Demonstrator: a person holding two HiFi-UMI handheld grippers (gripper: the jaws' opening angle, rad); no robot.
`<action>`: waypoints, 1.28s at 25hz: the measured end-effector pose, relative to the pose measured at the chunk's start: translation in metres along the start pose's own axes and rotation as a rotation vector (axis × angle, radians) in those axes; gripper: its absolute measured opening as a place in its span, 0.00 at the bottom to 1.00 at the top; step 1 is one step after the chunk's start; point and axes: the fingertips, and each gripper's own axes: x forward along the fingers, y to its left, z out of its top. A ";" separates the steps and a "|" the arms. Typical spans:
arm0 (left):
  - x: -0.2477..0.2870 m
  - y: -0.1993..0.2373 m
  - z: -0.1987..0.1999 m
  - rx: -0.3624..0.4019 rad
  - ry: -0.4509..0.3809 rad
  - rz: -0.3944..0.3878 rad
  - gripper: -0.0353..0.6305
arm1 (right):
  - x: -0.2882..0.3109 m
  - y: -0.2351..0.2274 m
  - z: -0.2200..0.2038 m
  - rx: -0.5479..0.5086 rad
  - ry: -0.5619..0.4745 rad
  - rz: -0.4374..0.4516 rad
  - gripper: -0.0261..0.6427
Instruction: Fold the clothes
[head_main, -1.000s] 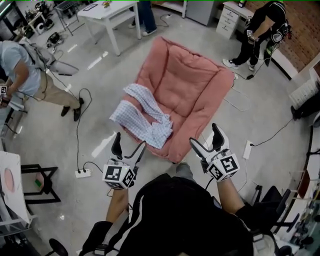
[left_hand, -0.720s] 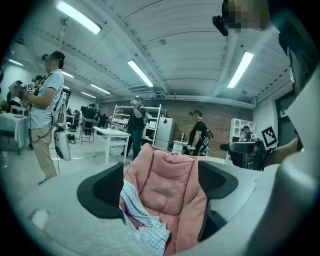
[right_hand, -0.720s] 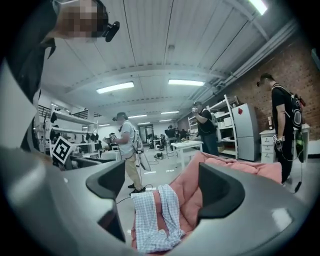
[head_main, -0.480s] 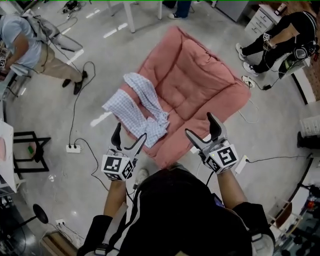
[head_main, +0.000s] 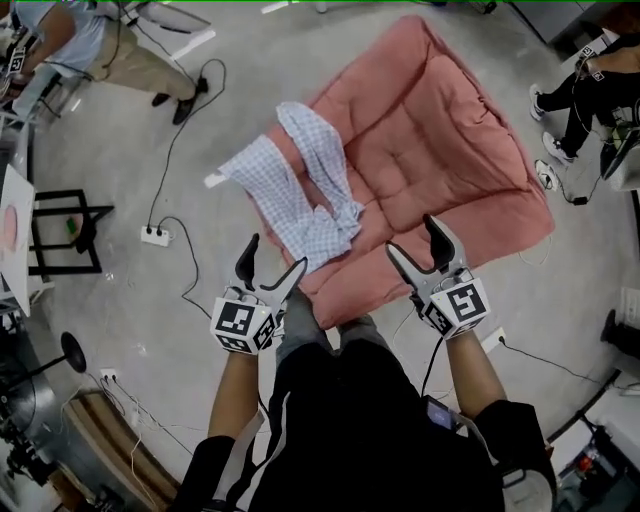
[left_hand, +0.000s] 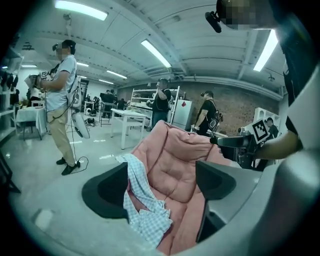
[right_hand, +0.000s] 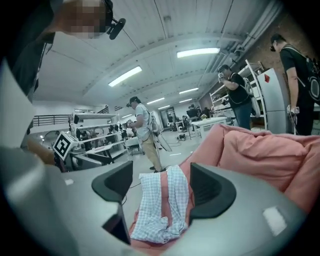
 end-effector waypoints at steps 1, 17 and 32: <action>0.003 0.004 -0.007 -0.005 0.015 0.004 0.69 | 0.009 -0.001 -0.007 0.007 0.012 0.008 0.57; 0.106 0.077 -0.145 -0.064 0.206 -0.069 0.60 | 0.110 -0.011 -0.141 -0.089 0.271 0.085 0.44; 0.176 0.124 -0.299 -0.123 0.382 -0.128 0.51 | 0.200 -0.027 -0.309 -0.165 0.531 0.233 0.38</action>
